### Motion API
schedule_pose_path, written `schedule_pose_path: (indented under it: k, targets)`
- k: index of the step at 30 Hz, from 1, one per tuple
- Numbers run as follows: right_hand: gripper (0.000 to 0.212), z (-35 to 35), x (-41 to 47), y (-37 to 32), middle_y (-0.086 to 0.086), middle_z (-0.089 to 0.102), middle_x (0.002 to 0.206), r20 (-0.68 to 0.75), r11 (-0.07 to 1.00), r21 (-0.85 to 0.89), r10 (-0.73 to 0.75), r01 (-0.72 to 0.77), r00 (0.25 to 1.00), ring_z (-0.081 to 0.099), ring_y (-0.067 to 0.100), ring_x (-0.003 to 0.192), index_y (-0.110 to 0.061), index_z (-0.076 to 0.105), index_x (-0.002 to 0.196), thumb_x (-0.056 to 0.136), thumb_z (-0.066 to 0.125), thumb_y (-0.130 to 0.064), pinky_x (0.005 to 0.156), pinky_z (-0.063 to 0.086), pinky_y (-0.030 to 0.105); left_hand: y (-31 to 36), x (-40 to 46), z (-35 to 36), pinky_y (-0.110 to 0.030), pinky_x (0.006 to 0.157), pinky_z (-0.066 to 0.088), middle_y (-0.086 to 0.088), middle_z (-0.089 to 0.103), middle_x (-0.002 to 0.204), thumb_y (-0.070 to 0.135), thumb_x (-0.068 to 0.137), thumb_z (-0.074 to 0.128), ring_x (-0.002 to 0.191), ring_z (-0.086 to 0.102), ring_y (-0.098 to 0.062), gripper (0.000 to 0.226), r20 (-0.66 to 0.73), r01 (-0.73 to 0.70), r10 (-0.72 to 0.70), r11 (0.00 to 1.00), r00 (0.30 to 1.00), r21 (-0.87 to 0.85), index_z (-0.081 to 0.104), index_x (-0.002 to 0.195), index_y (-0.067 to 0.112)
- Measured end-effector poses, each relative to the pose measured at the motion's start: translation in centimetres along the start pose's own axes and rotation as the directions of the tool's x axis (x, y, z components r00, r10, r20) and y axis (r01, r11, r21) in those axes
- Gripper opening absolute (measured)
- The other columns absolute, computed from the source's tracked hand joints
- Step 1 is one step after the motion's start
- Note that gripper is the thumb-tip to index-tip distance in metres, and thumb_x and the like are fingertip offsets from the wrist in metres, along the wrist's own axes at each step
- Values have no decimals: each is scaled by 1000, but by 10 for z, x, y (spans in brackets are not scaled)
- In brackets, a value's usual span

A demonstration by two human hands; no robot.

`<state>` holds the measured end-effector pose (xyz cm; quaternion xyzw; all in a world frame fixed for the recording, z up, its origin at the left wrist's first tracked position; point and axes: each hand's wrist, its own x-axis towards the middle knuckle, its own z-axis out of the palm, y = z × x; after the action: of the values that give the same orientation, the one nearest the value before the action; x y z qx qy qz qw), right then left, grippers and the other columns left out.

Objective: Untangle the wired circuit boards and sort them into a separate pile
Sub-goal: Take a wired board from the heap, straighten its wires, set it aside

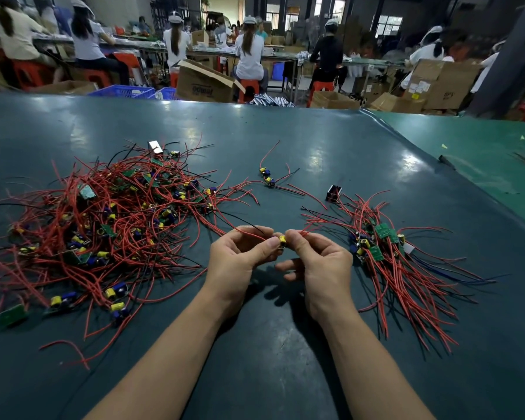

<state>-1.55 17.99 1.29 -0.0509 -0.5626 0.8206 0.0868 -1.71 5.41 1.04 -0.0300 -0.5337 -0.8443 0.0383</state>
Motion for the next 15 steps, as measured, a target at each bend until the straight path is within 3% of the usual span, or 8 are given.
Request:
schedule_pose_path:
  k: [6,9,15]
  targets:
    - [20,-2,2,-1,2,74,72,-155,986,-114,-138,121,978,62,15,41,-13,72,72,90,69,-19,34,43,20,-1,-1,5,-28,75,57,-16,75,92,0,66,78,84,73,-24,17,-52,-103,105,994,993,29,69,80,5]
    - [20,-9,6,-4,3,75,76,-264,988,-56,-154,144,952,58,13,39,-12,71,73,92,68,-18,35,42,18,-1,1,6,-27,72,56,-16,75,90,-11,74,73,81,72,-24,18,-97,-97,98,995,990,16,69,80,6]
    - [25,-17,11,-9,0,73,67,-420,978,26,-176,205,891,52,9,34,-13,70,68,92,68,-20,34,40,17,4,5,4,-27,71,57,-12,75,82,-12,74,68,75,71,-21,21,-143,-92,81,993,986,-68,70,71,9]
